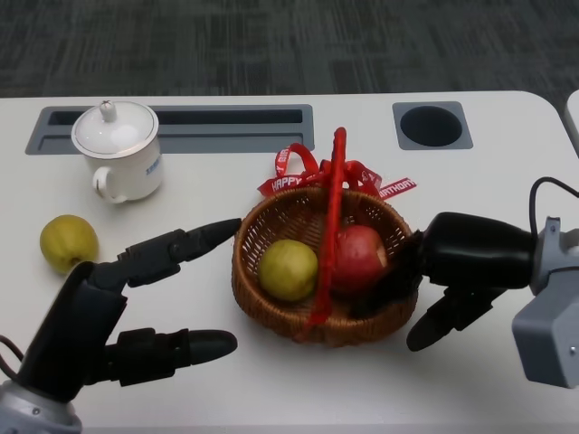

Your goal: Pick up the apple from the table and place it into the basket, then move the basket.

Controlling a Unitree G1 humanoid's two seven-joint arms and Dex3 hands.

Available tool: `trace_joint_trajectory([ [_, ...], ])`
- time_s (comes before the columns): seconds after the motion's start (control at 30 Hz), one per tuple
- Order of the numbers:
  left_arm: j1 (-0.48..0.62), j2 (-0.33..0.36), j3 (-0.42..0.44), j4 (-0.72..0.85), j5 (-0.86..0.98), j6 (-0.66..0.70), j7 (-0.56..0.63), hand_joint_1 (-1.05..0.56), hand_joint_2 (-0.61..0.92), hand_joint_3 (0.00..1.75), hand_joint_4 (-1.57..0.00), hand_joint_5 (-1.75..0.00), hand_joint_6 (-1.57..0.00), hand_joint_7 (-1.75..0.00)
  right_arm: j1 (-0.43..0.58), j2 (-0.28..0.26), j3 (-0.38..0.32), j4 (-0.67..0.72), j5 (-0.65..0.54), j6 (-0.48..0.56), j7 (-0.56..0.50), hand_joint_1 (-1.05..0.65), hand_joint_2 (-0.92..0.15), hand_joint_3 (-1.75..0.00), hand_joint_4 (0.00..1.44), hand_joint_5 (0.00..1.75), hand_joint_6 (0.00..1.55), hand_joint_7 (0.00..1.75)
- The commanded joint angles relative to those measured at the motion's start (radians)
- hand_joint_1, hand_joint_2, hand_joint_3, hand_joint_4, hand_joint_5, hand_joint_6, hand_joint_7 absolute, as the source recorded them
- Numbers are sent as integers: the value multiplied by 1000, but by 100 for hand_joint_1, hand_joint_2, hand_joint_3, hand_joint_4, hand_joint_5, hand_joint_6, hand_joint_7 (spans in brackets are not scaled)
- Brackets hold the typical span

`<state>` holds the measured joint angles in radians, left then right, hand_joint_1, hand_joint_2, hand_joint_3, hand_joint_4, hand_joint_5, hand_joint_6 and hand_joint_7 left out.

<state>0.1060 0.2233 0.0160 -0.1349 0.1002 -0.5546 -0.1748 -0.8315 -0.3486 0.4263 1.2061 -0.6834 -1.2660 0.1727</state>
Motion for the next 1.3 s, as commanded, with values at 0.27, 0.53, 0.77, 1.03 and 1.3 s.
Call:
trace_joint_trajectory([
  [0.27,-2,-28,11,6,2,-32,34,-39,78,0,-73,-1,-68,0,-70,78,120,88,-91,119,-153,-53,-89,0,85,1,76,0],
  [0.53,-2,-40,11,4,0,-43,43,-38,79,0,-74,-1,-69,0,-97,122,217,102,-156,197,-204,-50,-87,0,88,1,77,1],
  [0.77,-4,-58,29,10,33,-53,82,-41,80,0,-76,-1,-71,-1,-125,140,321,105,-252,245,-378,-45,-91,-9,90,1,80,1],
  [1.03,23,-60,45,-28,36,-52,98,-43,81,0,-76,0,-73,-1,-163,141,425,137,-356,368,-523,-38,-92,-34,98,2,83,1],
  [1.3,61,-67,54,-37,46,-110,113,-40,80,0,-80,-2,-76,-1,-232,138,354,187,-282,653,-415,-37,-92,-34,96,1,80,0],
])
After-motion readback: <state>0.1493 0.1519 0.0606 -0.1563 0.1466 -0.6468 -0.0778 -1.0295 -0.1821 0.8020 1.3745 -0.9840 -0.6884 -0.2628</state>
